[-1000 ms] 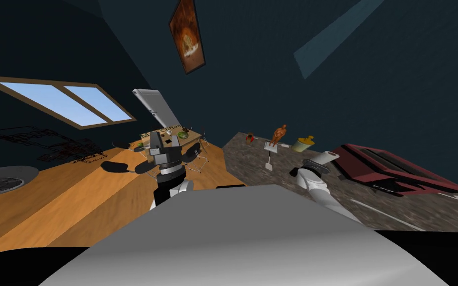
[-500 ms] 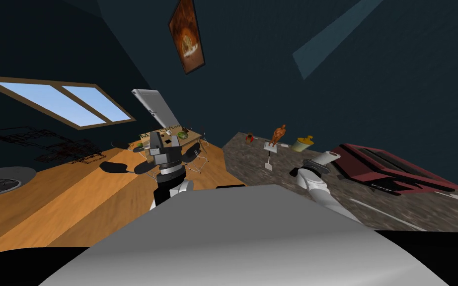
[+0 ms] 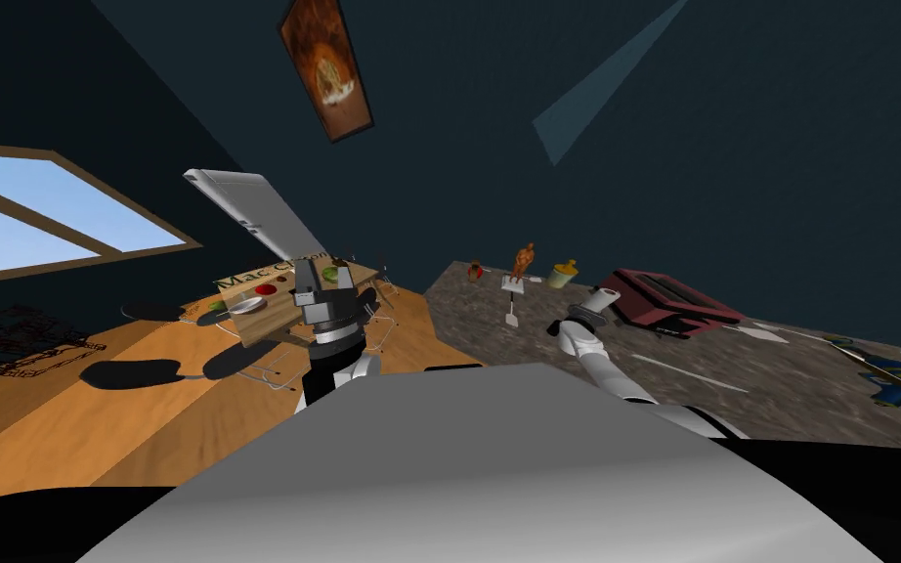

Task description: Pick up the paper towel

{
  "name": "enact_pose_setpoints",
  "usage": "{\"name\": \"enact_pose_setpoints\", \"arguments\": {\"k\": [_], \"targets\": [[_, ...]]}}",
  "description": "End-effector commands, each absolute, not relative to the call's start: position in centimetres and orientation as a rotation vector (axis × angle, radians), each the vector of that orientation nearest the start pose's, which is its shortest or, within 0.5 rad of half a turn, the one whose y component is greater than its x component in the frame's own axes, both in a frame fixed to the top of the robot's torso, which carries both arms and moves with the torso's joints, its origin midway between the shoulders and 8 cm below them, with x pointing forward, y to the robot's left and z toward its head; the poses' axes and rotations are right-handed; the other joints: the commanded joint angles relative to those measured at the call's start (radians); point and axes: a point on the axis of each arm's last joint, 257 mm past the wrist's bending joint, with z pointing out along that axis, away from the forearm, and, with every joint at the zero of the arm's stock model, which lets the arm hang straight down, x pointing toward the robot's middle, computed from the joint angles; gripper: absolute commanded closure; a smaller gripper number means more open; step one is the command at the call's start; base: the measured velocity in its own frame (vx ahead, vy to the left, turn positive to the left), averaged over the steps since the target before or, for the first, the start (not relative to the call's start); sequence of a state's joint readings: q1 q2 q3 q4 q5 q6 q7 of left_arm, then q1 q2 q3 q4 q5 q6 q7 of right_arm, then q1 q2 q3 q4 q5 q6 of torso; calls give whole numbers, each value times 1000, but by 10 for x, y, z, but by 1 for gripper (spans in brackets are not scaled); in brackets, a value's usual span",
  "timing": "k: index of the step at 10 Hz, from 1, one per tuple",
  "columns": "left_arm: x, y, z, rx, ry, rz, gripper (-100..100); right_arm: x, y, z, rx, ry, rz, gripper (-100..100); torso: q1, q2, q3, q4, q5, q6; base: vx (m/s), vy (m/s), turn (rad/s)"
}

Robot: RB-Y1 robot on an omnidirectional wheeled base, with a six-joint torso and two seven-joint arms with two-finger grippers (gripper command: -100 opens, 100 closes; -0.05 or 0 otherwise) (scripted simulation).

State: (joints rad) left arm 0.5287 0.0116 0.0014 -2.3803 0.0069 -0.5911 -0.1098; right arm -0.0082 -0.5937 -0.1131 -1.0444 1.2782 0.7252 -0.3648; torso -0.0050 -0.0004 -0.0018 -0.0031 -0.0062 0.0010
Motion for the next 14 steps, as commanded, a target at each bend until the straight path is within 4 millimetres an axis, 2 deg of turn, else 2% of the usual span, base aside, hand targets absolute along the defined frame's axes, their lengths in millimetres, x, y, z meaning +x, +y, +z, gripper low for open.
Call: {"name": "enact_pose_setpoints", "arguments": {"k": [1, 3, 4, 5, 6, 7, 8, 10, 11, 12, 13, 14], "targets": [[303, 273, 75, -483, 524, -1227, 0, 391, -683, -278, 753, 1538, -872, 100, 0, 0, 0, 0, 0, 0, 6, -19, -309], [303, 273, 75, -483, 524, -1227, 0, 397, -675, -282, 731, 1552, -862, 100, 0, 0, 0, 0, -1, -1, 2, -8, -76], [303, 273, 75, -483, 524, -1227, 0, 420, -656, -281, 713, 1554, -834, 100, 0, -2, -2, -1, -2, -3, 1, -14, -230], [303, 273, 75, -483, 524, -1227, 0, 425, -650, -283, 694, 1564, -827, 100, -1, -4, -3, -2, -2, -2, 8, -10, -189], [303, 273, 75, -483, 524, -1227, 0, 447, -632, -278, 680, 1558, -800, 100, -1, -4, -3, -2, -3, -2, 12, -24, -337], [303, 273, 75, -483, 524, -1227, 0, 451, -624, -283, 655, 1573, -793, 100, -2, -4, -3, -3, -3, -1, 8, -16, -151], [303, 273, 75, -483, 524, -1227, 0, 470, -606, -280, 636, 1573, -772, 100, -2, -4, -3, -3, -4, -2, 7, -23, -287], [303, 273, 75, -483, 524, -1227, 0, 491, -581, -279, 594, 1582, -747, 100, -2, -4, -3, -3, -4, -3, 7, -15, -225], [303, 273, 75, -483, 524, -1227, 0, 500, -571, -276, 570, 1582, -732, 100, -2, -4, -3, -3, -4, -1, 10, -14, -158], [303, 273, 75, -483, 524, -1227, 0, 521, -550, -267, 545, 1573, -709, 100, -2, -5, -4, -3, -4, -3, 11, -23, -337], [303, 273, 75, -483, 524, -1227, 0, 523, -543, -270, 523, 1582, -704, 100, -2, -5, -4, -3, -4, -1, 7, -11, -132], [303, 273, 75, -483, 524, -1227, 0, 541, -523, -262, 495, 1573, -685, 100, -2, -4, -3, -3, -3, -3, 10, -21, -283]]}}
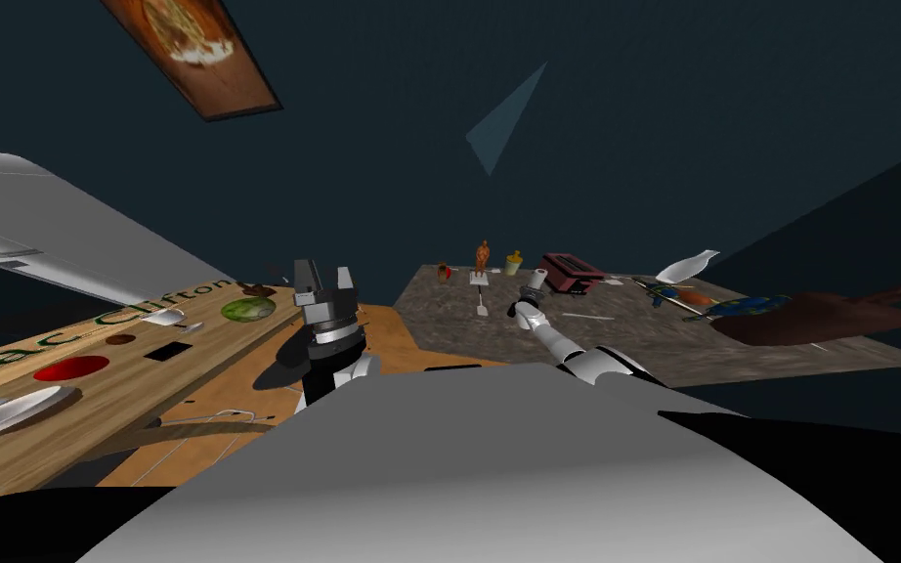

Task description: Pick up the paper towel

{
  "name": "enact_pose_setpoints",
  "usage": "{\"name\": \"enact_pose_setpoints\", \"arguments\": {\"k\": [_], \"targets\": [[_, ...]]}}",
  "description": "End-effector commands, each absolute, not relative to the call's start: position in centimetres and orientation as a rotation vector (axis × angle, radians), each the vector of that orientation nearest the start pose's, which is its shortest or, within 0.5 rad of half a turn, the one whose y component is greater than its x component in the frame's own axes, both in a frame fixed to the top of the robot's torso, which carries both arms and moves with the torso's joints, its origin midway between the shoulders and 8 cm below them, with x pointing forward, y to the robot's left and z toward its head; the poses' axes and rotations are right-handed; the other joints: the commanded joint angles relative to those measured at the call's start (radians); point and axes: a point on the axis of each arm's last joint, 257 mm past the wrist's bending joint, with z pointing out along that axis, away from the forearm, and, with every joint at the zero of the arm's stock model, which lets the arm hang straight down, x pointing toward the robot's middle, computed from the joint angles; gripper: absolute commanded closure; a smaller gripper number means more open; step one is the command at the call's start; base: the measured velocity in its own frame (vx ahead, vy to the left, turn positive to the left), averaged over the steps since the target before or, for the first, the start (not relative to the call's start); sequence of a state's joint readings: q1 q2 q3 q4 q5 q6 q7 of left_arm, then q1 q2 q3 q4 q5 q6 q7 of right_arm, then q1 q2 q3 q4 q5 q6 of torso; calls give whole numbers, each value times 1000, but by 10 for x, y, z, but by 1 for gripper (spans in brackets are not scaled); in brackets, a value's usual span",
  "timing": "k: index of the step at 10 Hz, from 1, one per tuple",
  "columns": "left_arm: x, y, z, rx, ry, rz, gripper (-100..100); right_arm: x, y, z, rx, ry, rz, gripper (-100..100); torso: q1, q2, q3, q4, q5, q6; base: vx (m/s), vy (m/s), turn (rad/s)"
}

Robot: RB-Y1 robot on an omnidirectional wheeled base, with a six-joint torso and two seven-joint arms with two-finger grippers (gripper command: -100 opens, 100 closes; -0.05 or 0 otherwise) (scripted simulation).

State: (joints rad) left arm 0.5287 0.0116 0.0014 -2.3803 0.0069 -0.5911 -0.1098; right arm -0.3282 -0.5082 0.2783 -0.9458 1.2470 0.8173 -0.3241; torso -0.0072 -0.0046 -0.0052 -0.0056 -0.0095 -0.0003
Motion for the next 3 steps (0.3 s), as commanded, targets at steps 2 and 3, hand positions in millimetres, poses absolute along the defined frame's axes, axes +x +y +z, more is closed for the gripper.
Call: {"name": "enact_pose_setpoints", "arguments": {"k": [2, 3], "targets": [[303, 273, 75, -482, 524, -1227, 0, 539, -522, -263, 491, 1576, -683, 100, 0, 0, 0, 0, 0, -1, 6, -7, -72], [303, 273, 75, -482, 524, -1227, 0, 539, -521, -263, 487, 1577, -684, 0, 0, 0, 0, 0, 0, -1, 0, 0, 0]]}}
